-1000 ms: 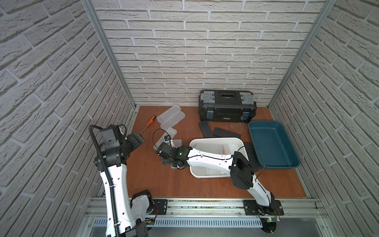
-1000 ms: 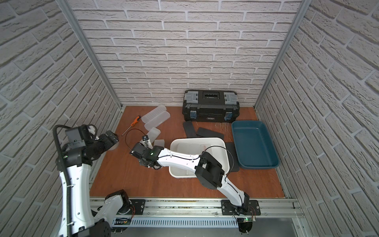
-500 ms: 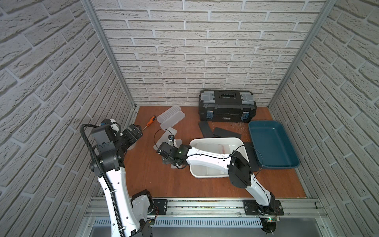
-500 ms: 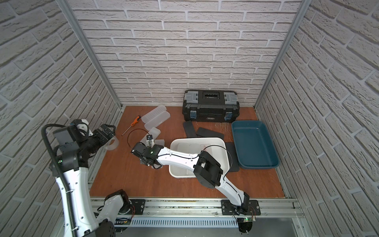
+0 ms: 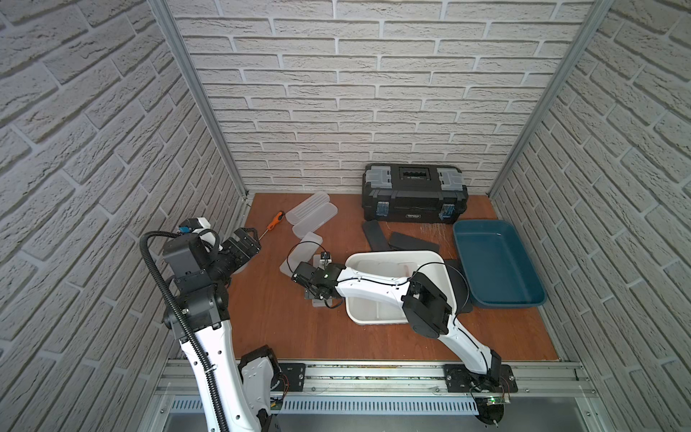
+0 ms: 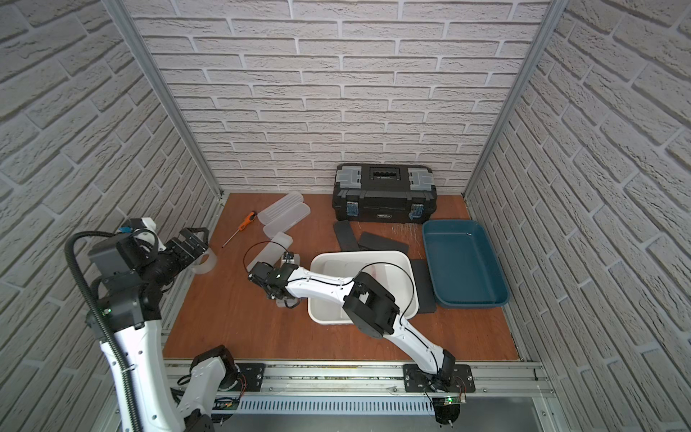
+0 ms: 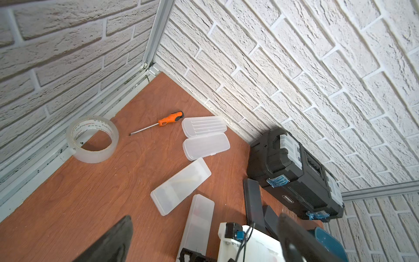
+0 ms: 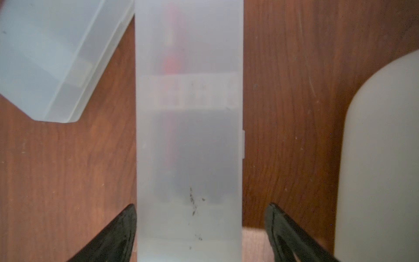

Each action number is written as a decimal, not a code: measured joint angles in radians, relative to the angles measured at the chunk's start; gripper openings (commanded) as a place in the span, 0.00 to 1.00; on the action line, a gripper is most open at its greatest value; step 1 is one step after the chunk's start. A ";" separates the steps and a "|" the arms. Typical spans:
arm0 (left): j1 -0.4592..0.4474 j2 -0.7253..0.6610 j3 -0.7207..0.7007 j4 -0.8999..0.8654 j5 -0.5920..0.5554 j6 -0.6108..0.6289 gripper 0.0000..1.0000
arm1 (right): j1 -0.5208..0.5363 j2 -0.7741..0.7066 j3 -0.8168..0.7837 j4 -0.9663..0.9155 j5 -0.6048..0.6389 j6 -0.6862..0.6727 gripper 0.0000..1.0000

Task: Place the pencil cases by color into the storage box
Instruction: Pick up the pencil case from the center of the board.

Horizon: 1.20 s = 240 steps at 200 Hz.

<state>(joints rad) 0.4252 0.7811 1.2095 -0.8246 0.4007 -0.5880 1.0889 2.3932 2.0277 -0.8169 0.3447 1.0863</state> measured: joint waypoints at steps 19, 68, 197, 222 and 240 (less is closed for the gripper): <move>-0.002 -0.011 0.000 0.009 0.000 0.000 0.98 | 0.000 0.016 0.019 -0.009 -0.011 0.013 0.89; -0.013 -0.028 0.000 0.018 0.000 0.000 0.98 | -0.001 0.034 0.044 -0.014 -0.048 0.040 0.86; -0.050 -0.011 -0.007 0.017 -0.020 0.006 0.98 | -0.001 0.080 0.122 -0.054 -0.072 0.016 0.82; -0.058 -0.010 -0.007 0.017 -0.022 0.009 0.98 | -0.001 0.087 0.132 -0.058 -0.073 0.008 0.81; -0.066 -0.010 -0.007 0.017 -0.026 0.010 0.98 | -0.001 0.087 0.132 -0.060 -0.074 0.003 0.79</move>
<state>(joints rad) 0.3588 0.7712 1.2022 -0.8074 0.3744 -0.5785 1.0882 2.4798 2.1601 -0.8764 0.2703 1.0889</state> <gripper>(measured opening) 0.983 0.799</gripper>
